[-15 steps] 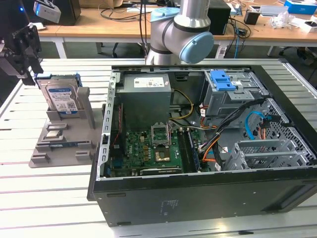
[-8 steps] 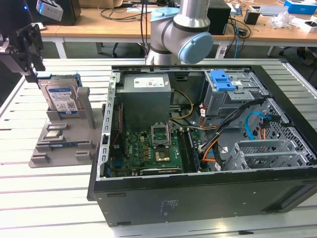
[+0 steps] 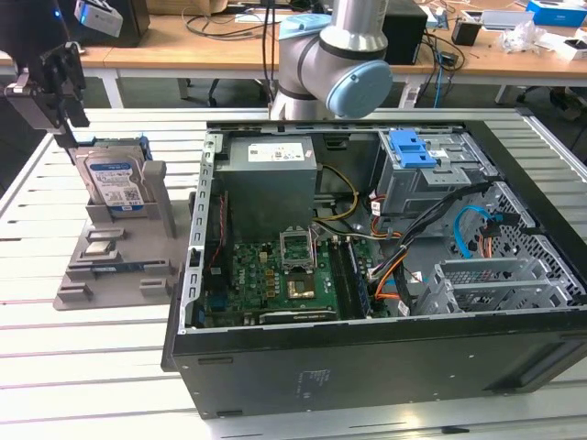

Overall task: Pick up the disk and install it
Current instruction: 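Pick up the disk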

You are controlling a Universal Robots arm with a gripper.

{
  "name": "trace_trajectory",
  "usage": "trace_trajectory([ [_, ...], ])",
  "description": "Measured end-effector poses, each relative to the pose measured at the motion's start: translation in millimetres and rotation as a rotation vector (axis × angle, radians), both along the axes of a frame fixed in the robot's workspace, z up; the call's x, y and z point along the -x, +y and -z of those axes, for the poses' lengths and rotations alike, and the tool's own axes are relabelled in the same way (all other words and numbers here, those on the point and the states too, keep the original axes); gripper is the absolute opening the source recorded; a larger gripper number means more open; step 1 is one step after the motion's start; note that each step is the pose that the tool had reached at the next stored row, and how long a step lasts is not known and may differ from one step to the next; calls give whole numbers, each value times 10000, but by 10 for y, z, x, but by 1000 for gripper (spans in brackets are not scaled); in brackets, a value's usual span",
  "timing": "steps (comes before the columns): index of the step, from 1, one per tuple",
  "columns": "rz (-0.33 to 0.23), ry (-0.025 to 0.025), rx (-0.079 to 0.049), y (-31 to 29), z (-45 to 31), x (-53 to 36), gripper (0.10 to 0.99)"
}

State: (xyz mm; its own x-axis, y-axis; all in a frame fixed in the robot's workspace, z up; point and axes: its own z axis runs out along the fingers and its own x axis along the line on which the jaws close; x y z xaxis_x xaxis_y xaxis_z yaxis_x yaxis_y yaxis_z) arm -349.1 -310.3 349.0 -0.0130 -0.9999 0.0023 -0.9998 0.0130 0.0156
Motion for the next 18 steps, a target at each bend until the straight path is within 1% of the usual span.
trace_trajectory([
  [2, -38, -1, -1, 45, 24, -2, 541],
  [4, -73, -2, -1, 67, 41, -4, 541],
  [11, -117, 0, 0, 87, 102, -10, 541],
  [18, -139, -1, -1, 92, 167, -13, 541],
])
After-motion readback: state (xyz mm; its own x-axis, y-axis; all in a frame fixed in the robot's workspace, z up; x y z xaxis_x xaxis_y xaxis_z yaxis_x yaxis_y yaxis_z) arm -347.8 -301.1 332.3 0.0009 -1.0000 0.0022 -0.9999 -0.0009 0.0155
